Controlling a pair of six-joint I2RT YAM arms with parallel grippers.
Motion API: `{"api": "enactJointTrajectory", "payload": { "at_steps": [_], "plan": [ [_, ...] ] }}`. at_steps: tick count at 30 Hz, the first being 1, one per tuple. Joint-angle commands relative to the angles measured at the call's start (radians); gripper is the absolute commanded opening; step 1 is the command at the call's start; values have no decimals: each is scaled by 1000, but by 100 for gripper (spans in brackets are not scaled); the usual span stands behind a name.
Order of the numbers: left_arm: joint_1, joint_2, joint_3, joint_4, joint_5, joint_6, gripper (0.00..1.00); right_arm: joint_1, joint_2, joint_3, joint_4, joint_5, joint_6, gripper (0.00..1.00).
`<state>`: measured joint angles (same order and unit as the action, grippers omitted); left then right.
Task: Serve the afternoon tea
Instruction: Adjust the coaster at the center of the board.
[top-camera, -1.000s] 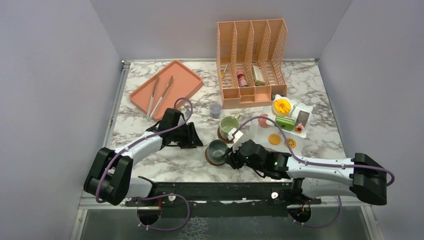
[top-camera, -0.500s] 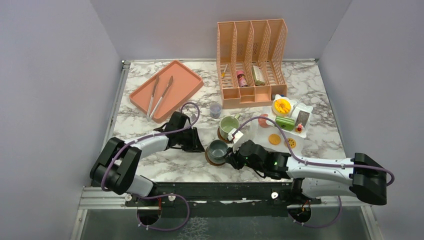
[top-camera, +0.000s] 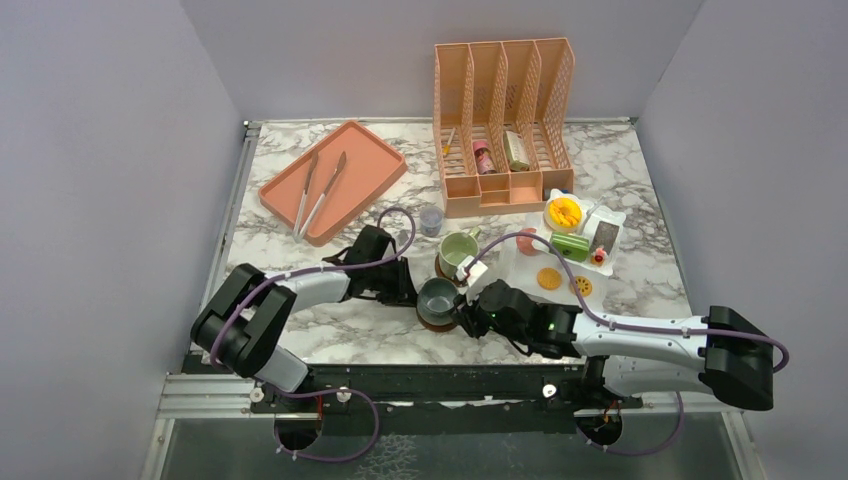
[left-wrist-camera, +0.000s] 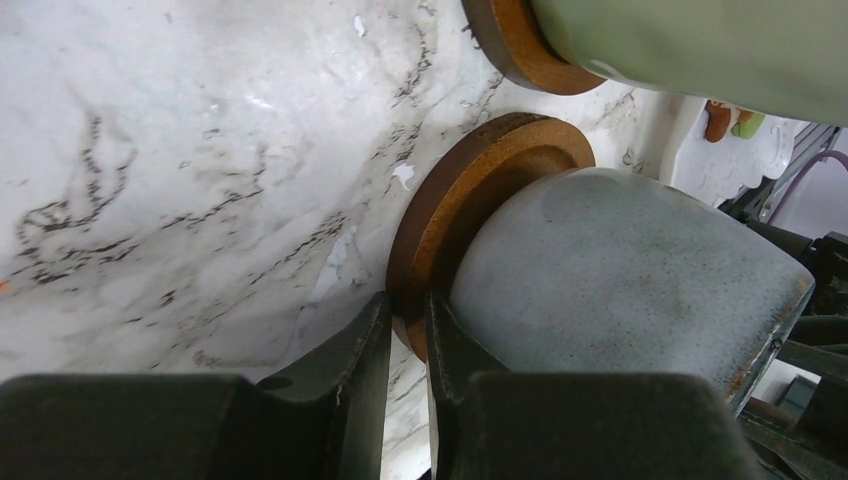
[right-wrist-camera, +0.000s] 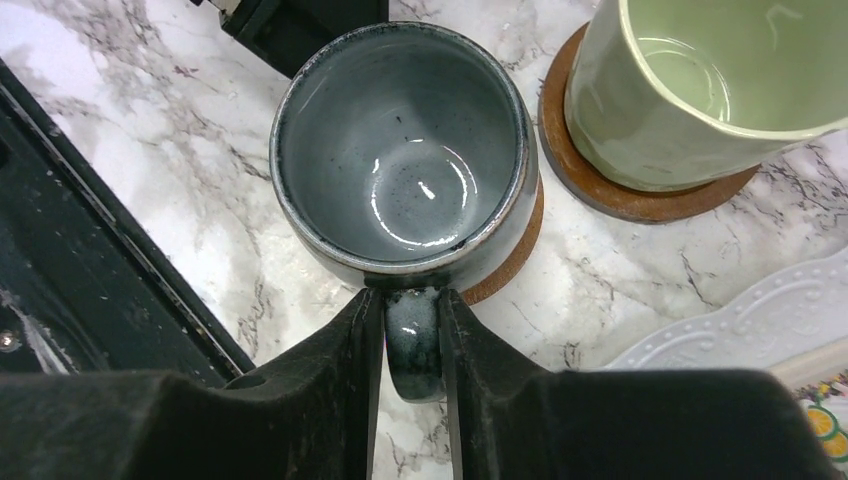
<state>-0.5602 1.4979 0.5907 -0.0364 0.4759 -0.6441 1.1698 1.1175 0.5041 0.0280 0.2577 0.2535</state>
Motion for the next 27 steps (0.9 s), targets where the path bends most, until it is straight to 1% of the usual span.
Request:
{"api": "enactJointTrajectory", "payload": {
  "at_steps": [1, 9, 15, 18, 21, 25, 27],
  "plan": [
    [-45, 32, 5, 1, -41, -17, 19, 1, -32, -1, -26, 42, 14, 35],
    [-69, -15, 0, -21, -77, -44, 19, 1, -154, 52, -218, 66, 79, 49],
    [-75, -55, -4, -66, -124, -46, 21, 0, -219, 124, -308, 58, 96, 54],
    [-73, -89, 5, -102, -182, -53, 26, 1, -248, 163, -324, 35, 104, 55],
    [-67, -112, 27, -126, -220, -59, 28, 1, -272, 197, -324, 17, 110, 58],
    [-64, -122, 55, -126, -247, -63, 30, 1, -294, 243, -308, 22, 109, 67],
    [-64, -114, 67, -96, -228, -54, 31, 1, -295, 270, -304, 24, 102, 73]
  ]
}}
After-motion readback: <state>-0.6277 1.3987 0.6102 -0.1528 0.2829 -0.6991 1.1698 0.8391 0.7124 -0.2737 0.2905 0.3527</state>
